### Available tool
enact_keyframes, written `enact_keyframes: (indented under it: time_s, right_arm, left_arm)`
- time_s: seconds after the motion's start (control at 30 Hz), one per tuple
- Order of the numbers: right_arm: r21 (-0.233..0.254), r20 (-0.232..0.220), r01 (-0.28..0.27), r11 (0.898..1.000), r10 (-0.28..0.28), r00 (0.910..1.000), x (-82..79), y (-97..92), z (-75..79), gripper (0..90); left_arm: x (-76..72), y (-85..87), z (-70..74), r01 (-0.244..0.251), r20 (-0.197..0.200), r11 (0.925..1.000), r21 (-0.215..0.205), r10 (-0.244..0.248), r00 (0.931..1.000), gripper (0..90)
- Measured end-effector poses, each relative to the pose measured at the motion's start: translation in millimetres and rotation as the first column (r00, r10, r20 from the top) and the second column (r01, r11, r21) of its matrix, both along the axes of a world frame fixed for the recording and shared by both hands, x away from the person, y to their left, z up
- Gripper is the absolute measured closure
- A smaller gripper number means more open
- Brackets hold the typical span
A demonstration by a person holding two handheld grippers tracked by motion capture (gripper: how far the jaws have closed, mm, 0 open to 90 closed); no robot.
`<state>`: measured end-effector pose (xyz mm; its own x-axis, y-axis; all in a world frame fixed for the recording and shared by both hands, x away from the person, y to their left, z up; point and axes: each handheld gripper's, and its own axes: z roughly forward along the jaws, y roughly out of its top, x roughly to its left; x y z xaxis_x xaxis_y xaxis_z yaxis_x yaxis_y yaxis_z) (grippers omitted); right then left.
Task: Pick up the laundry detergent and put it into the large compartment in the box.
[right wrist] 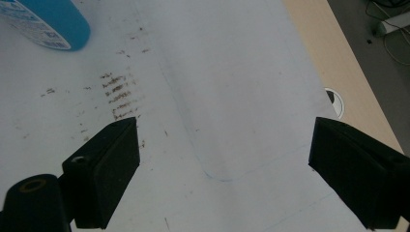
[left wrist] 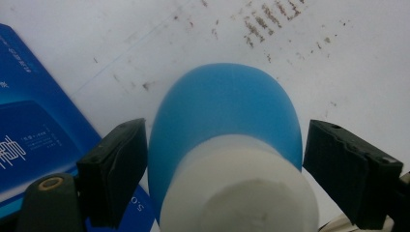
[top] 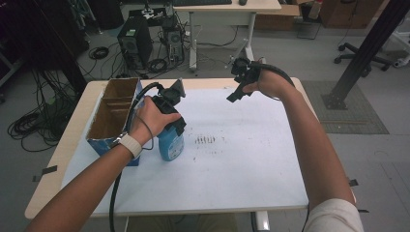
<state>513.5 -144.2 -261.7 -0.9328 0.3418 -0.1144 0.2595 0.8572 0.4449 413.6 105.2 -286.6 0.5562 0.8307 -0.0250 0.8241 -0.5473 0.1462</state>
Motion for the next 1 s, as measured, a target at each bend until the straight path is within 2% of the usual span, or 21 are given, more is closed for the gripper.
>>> enact_keyframes:
  time_s: [0.6, 1.0]
  right_arm:
    - [-0.001, 0.005, 0.002, 1.000, -0.002, 1.0000, -1.1, -1.8, 1.7, 10.9]
    - [-0.001, 0.005, 0.000, 1.000, 0.000, 1.0000, -1.0, -0.7, 1.0, 10.9]
  left_arm:
    - [0.2, -0.7, -2.2, -0.002, -0.003, 1.0000, 0.003, 0.002, 1.0000, 26.7]
    - [-0.4, 1.2, -2.6, -0.004, 0.012, 0.9999, 0.012, 0.004, 0.9999, 35.8]
